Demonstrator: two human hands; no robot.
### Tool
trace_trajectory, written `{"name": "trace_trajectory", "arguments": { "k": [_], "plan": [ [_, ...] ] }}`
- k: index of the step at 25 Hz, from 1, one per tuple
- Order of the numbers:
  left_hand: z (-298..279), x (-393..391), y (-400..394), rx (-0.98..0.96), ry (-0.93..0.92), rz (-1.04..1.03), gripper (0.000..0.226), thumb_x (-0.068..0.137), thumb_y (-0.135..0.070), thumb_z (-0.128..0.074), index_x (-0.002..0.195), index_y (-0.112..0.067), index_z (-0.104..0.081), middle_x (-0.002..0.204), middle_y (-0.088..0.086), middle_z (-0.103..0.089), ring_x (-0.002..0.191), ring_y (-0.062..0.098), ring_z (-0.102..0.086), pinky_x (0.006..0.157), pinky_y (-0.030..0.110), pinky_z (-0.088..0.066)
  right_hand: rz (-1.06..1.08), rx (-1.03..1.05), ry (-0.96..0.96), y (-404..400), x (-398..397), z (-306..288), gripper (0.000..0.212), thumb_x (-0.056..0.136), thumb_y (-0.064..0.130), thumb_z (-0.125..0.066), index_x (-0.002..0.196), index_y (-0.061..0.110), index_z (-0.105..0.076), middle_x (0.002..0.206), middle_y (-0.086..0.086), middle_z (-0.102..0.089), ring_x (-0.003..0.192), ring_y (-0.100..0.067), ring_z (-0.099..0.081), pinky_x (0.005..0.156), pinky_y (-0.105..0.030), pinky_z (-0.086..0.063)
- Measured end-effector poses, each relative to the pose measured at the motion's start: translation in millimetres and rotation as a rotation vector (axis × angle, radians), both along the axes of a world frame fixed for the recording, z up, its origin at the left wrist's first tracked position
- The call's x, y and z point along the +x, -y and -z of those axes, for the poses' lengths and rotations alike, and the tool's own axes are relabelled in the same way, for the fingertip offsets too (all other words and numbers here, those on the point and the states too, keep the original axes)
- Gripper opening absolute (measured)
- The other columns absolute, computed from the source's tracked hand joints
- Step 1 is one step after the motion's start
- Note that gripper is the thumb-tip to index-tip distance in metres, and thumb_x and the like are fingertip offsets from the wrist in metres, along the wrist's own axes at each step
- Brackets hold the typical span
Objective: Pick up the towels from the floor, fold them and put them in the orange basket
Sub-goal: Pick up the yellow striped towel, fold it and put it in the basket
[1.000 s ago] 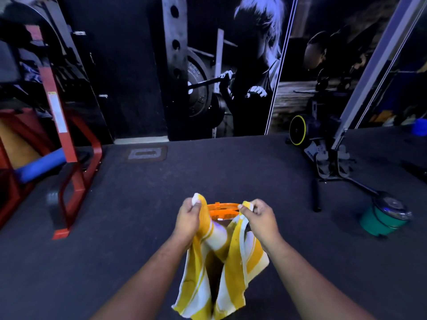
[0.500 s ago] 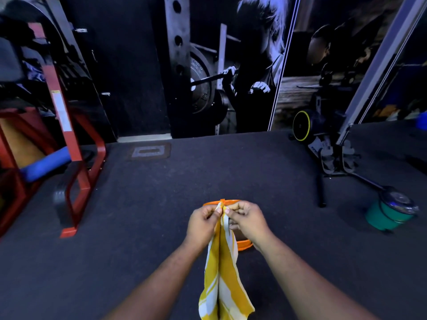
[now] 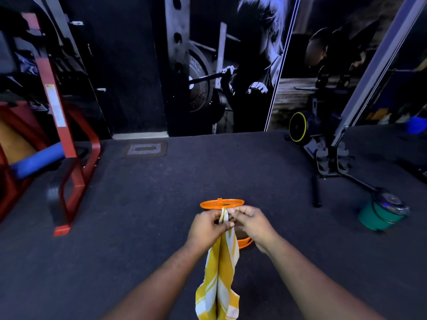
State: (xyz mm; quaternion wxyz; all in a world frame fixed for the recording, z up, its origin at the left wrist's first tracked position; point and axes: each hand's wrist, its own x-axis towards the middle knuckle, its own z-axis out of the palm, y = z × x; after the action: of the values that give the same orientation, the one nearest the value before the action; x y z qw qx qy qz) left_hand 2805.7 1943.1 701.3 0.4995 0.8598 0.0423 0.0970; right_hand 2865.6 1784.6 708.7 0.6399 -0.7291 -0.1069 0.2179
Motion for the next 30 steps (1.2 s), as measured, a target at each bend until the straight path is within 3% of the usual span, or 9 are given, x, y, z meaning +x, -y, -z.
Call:
{"name": "trace_trajectory", "arguments": {
  "k": [3,5,10,12,15,18,20,26,30],
  "plan": [
    [-2.5,9.7,-1.3,-0.078,-0.006,-0.060,0.017,0.086,-0.028,-0.078,0.072,-0.036,-0.072,0.075,-0.012,-0.075,0.071,0.008,-0.071,0.069,0.037,-0.058,-0.011,-0.018,0.017,3.9,5.2,-7.7,0.028,0.107,0.023,-0.049,0.103,0.015,-0.075,0.093,0.004,-0.076,0.078,0.003,-0.067,0.068,-0.015,-0.051],
    [-11.6,15.7,8.2,-0.197,-0.003,-0.043,0.009,0.088,-0.033,-0.071,0.085,-0.025,-0.075,0.081,0.005,-0.076,0.072,0.017,-0.070,0.072,0.048,-0.057,0.014,-0.007,0.109,13.7,13.4,-9.3,0.021,0.107,0.017,-0.049,0.105,0.015,-0.070,0.106,-0.001,-0.072,0.091,-0.002,-0.067,0.078,-0.023,-0.056],
    [-58.8,35.2,30.6,-0.459,-0.016,0.041,0.009,0.103,-0.010,-0.055,0.097,-0.009,-0.063,0.082,0.003,-0.062,0.075,0.012,-0.058,0.069,0.027,-0.050,-0.159,-0.178,0.455,48.5,37.3,-4.9,0.030,0.091,0.052,-0.061,0.114,0.034,-0.065,0.113,0.007,-0.064,0.114,-0.017,-0.059,0.104,-0.044,-0.047],
    [-73.9,41.1,35.6,-0.515,0.000,0.039,0.010,0.105,-0.011,-0.051,0.099,-0.011,-0.059,0.083,0.003,-0.058,0.074,0.010,-0.055,0.067,0.025,-0.048,-0.192,-0.271,0.530,60.7,44.6,-7.8,0.037,0.082,0.065,-0.062,0.112,0.043,-0.061,0.114,0.011,-0.056,0.117,-0.013,-0.052,0.108,-0.038,-0.041],
    [-90.6,50.3,42.2,-0.549,-0.002,0.080,0.012,0.107,-0.013,-0.048,0.099,-0.014,-0.057,0.080,-0.001,-0.058,0.070,0.008,-0.055,0.066,0.024,-0.049,-0.236,-0.103,0.478,67.2,49.1,-27.1,0.046,0.089,0.050,-0.069,0.132,0.038,-0.057,0.130,0.019,-0.052,0.128,0.002,-0.046,0.111,-0.024,-0.038],
    [-102.2,58.2,51.1,-0.442,0.039,0.054,0.013,0.107,-0.015,-0.047,0.097,-0.015,-0.057,0.079,-0.002,-0.056,0.070,0.008,-0.054,0.066,0.025,-0.048,-0.240,-0.069,0.517,64.5,51.8,-46.2,0.021,0.089,0.041,-0.073,0.101,0.026,-0.066,0.095,0.015,-0.064,0.093,-0.002,-0.059,0.085,-0.036,-0.049],
    [-105.9,62.0,56.5,-0.363,0.100,0.000,0.014,0.107,-0.017,-0.047,0.097,-0.013,-0.056,0.079,0.000,-0.053,0.069,0.009,-0.051,0.064,0.025,-0.046,-0.245,-0.227,0.597,69.5,57.5,-46.8,0.044,0.079,0.061,-0.067,0.084,0.017,-0.064,0.086,0.005,-0.060,0.090,-0.011,-0.055,0.084,-0.038,-0.044],
    [-105.0,79.9,11.7,-0.163,0.306,-0.413,0.015,0.105,-0.017,-0.050,0.094,-0.011,-0.059,0.084,-0.002,-0.061,0.080,0.013,-0.057,0.075,0.035,-0.045,-0.424,-0.993,0.703,125.0,76.7,-23.4,0.109,0.056,0.105,-0.022,0.123,0.031,-0.066,0.126,0.005,-0.048,0.127,-0.021,-0.037,0.100,-0.041,-0.033],
    [-73.4,77.8,-34.3,0.232,0.075,-0.546,0.020,0.105,-0.025,-0.051,0.098,-0.012,-0.064,0.094,0.003,-0.066,0.092,0.027,-0.061,0.075,0.037,-0.044,-0.031,-1.247,0.869,145.9,102.2,-46.7,0.049,0.091,0.071,-0.047,0.124,0.037,-0.061,0.124,-0.001,-0.045,0.125,-0.026,-0.041,0.100,-0.051,-0.040]
  ]
}}
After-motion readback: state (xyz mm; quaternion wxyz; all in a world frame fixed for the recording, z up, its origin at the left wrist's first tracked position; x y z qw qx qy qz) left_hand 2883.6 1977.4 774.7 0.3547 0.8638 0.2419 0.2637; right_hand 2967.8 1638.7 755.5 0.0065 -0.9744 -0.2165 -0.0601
